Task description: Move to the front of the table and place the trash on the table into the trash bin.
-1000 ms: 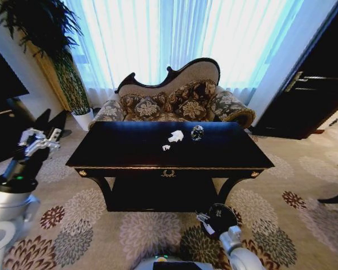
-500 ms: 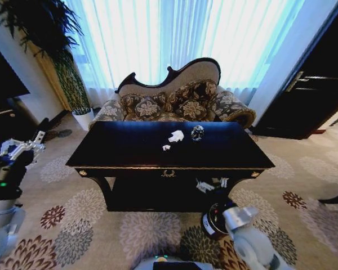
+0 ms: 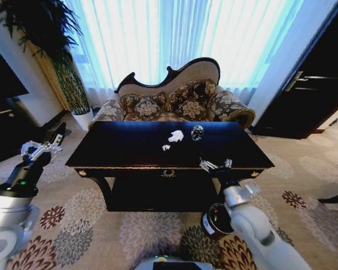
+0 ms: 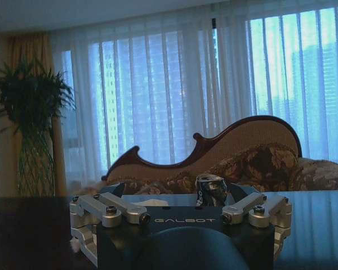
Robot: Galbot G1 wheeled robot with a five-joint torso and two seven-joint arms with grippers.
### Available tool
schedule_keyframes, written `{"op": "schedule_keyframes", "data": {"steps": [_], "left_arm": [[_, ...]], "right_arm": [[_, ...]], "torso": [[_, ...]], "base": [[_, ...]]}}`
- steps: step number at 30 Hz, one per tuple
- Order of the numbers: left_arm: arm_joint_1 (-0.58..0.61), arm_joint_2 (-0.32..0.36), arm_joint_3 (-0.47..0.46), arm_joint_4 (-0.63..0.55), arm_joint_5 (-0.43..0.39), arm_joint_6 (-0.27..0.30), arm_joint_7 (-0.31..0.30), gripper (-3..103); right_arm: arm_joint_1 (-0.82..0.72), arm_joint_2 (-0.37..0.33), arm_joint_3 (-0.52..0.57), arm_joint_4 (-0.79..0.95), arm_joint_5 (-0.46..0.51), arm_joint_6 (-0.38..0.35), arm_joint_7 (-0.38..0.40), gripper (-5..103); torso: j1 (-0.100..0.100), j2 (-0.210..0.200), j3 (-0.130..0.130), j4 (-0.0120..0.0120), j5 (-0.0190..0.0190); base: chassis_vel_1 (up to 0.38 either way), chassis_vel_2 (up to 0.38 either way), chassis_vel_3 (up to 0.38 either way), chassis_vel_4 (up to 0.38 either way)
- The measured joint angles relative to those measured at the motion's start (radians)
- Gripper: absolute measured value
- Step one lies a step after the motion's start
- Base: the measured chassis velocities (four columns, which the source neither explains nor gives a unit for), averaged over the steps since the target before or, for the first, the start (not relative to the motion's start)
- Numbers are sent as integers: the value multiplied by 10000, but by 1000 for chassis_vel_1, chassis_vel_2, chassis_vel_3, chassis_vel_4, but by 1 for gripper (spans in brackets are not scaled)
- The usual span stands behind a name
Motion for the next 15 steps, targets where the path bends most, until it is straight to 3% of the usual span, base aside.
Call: {"op": "schedule_keyframes", "data": {"steps": [4,9,15], "left_arm": [[-119,120,-112,209,-35,-11,10,100],[-232,149,-140,418,-28,-16,22,100],[-315,155,-72,510,66,-13,26,100]], "right_arm": [[1117,-371,-487,-629,82,-276,160,100],[3409,-1078,-2043,-2649,261,-357,361,100],[4982,-1277,-3211,-3820,462,-347,412,100]], "torso": [[0,0,0,-2,-2],[2,-3,1,1,-1],[0,-2,0,0,-1]], "base": [[0,0,0,0],[0,0,0,0],[0,0,0,0]]}}
